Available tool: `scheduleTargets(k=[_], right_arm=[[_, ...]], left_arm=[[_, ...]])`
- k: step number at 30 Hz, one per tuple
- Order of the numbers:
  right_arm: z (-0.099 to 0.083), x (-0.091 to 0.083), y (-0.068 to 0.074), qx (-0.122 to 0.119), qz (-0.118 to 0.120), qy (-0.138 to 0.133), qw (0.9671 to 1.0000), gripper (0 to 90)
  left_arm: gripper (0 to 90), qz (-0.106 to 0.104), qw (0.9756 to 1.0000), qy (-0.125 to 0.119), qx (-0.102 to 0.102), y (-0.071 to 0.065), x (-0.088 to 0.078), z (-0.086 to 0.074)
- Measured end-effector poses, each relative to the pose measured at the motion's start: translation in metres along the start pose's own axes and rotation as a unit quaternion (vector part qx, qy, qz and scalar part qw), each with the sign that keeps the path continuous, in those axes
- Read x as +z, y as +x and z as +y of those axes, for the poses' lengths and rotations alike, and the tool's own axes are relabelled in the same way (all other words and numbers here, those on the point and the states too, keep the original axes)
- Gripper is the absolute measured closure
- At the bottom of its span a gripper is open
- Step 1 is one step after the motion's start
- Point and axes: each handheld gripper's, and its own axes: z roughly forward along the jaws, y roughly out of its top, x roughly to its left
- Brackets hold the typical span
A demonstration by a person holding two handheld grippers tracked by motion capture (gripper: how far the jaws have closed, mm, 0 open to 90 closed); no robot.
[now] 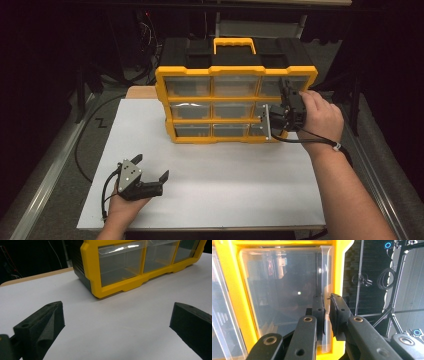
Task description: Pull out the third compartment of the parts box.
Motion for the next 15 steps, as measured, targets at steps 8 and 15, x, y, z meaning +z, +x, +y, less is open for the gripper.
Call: scheduleTargets(k=[8,15], right_arm=[[-0.002,-0.017,-0.003,0.015,0.001,-0.004,0.9999,84.0],[-0.002,-0.034,-0.007,0.006,0.000,-0.012,0.9999,84.0]], left_arm=[[0.6,0.000,1.0000,-0.002,-0.002,0.000,0.000,0.000],[0.6,0.000,1.0000,-0.005,-0.002,0.000,-0.002,0.001]])
